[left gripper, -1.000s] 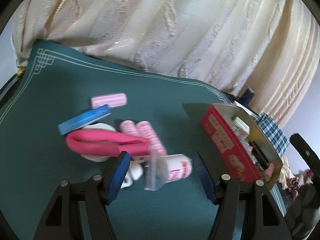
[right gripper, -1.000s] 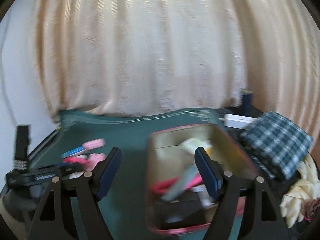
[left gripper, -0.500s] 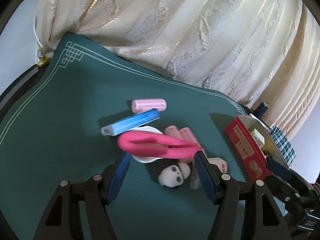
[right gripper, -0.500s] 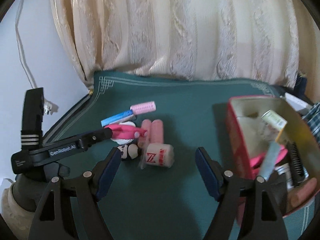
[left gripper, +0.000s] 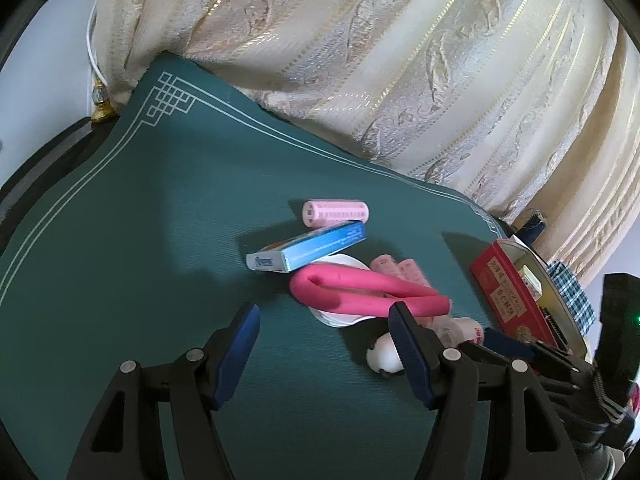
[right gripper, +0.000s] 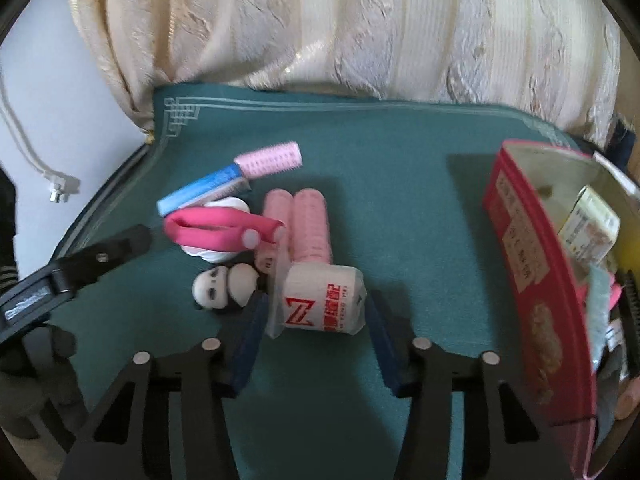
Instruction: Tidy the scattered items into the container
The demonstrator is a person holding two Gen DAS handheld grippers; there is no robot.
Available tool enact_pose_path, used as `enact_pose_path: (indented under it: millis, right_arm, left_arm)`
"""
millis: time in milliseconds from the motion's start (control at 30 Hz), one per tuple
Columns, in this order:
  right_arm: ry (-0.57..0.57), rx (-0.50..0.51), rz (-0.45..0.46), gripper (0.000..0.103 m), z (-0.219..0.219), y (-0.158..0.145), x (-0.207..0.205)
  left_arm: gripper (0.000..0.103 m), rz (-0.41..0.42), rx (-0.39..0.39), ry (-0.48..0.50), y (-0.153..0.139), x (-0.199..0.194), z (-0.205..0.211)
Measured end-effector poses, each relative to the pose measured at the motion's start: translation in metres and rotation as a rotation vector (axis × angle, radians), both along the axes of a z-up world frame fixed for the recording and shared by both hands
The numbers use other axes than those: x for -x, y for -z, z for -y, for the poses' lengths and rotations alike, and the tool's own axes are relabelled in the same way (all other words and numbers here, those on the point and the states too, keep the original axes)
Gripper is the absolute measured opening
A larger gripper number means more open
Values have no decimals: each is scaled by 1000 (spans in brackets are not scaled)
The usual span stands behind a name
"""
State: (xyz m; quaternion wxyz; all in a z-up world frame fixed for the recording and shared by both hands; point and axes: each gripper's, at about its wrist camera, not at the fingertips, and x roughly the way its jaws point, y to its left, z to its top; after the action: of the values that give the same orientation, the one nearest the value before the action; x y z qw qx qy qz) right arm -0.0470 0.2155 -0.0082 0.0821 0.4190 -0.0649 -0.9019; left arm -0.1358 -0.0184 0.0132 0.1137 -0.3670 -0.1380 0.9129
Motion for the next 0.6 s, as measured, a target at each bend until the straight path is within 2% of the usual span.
enact_pose_path:
  millis: [100, 367, 600]
  right_arm:
    - [-4, 16, 5, 47, -1, 6, 2]
    - [-14, 17, -11, 45, -2, 7, 2]
    - [-20, 38, -9, 45, -5, 10, 1]
  left_arm:
    - [68, -1, 30, 9, -3, 3, 1]
    - [69, -12, 65, 55, -14, 19, -9]
    - [69, -29, 180, 95, -16, 46, -28]
